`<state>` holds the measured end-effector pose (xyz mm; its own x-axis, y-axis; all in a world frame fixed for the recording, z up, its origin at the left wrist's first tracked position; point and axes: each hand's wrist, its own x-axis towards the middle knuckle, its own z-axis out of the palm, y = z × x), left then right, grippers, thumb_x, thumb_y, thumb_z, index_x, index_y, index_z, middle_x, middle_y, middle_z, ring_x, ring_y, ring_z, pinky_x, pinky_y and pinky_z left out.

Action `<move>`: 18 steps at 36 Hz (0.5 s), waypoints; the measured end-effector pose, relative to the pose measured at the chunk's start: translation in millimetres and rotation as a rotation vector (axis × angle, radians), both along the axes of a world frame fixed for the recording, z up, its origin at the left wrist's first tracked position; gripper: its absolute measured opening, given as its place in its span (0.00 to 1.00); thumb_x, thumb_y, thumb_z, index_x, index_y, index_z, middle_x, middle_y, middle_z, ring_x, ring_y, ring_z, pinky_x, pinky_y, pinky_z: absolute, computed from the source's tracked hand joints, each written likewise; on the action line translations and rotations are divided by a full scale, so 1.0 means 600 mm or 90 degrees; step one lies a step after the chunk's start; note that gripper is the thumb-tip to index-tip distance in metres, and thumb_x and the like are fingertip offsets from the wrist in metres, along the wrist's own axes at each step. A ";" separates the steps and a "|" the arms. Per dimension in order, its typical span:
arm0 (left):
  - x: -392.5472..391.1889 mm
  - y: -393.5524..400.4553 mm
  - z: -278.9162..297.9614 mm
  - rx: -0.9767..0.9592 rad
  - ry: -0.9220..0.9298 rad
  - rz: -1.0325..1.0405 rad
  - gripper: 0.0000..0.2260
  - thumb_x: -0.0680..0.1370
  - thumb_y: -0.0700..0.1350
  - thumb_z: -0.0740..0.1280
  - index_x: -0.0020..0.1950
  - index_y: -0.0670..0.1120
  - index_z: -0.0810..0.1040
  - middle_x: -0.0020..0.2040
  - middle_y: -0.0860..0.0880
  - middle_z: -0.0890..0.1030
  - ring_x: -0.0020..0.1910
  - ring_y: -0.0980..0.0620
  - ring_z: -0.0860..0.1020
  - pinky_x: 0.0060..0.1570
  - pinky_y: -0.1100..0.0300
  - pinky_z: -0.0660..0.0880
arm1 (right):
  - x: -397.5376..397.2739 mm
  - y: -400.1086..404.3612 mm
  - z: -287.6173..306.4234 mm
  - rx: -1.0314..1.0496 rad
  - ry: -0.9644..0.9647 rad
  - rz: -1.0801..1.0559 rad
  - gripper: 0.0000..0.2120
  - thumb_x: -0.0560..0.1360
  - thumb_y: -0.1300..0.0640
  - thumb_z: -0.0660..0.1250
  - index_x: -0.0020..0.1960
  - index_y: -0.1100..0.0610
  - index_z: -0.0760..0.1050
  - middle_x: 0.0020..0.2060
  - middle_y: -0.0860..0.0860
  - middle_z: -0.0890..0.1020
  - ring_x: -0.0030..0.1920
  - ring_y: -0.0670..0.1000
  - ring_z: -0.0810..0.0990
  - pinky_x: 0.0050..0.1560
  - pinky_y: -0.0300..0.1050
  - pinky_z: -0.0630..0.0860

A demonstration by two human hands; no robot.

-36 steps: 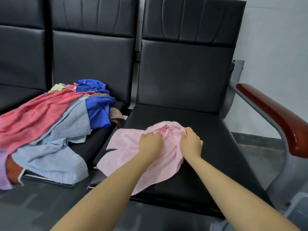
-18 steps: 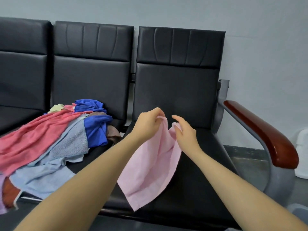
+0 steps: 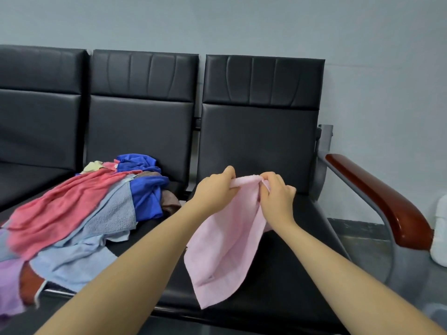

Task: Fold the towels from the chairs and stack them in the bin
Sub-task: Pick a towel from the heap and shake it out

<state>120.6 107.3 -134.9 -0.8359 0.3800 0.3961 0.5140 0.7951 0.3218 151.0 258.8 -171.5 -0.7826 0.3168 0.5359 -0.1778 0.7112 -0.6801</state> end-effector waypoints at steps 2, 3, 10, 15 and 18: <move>0.005 0.005 -0.003 -0.025 0.009 0.009 0.04 0.79 0.40 0.55 0.51 0.46 0.60 0.33 0.49 0.69 0.32 0.44 0.68 0.30 0.55 0.61 | 0.005 0.003 -0.005 -0.007 -0.005 0.012 0.09 0.83 0.55 0.52 0.51 0.48 0.71 0.45 0.43 0.72 0.52 0.51 0.63 0.40 0.36 0.61; 0.008 0.008 -0.006 -0.034 0.011 0.009 0.06 0.78 0.37 0.54 0.52 0.46 0.59 0.32 0.49 0.68 0.31 0.44 0.67 0.29 0.55 0.59 | 0.005 0.004 -0.008 -0.004 -0.007 0.014 0.09 0.82 0.55 0.52 0.50 0.47 0.71 0.45 0.43 0.72 0.52 0.52 0.63 0.40 0.32 0.60; 0.021 0.016 -0.013 0.162 -0.088 -0.088 0.18 0.72 0.31 0.51 0.54 0.47 0.72 0.41 0.55 0.74 0.44 0.48 0.70 0.48 0.59 0.63 | 0.001 0.019 -0.031 0.010 -0.019 0.004 0.11 0.82 0.56 0.54 0.54 0.51 0.74 0.46 0.44 0.73 0.53 0.54 0.65 0.43 0.39 0.61; 0.017 0.022 -0.021 0.330 -0.230 -0.096 0.12 0.74 0.46 0.62 0.55 0.52 0.81 0.53 0.56 0.80 0.57 0.53 0.75 0.59 0.55 0.73 | 0.007 0.027 -0.034 -0.054 -0.013 0.049 0.12 0.81 0.59 0.56 0.57 0.52 0.76 0.49 0.41 0.75 0.57 0.56 0.72 0.54 0.51 0.74; 0.008 0.027 -0.019 0.441 -0.185 -0.042 0.07 0.76 0.46 0.66 0.45 0.46 0.84 0.43 0.53 0.83 0.47 0.54 0.80 0.47 0.60 0.76 | 0.008 0.031 -0.029 -0.105 -0.030 0.024 0.16 0.80 0.62 0.58 0.66 0.55 0.72 0.58 0.50 0.77 0.61 0.53 0.73 0.59 0.48 0.73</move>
<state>125.7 123.6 -146.3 -0.9272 0.1769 0.3301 0.3719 0.3315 0.8670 156.0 277.6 -188.7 -0.8185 0.3669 0.4421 -0.1683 0.5827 -0.7951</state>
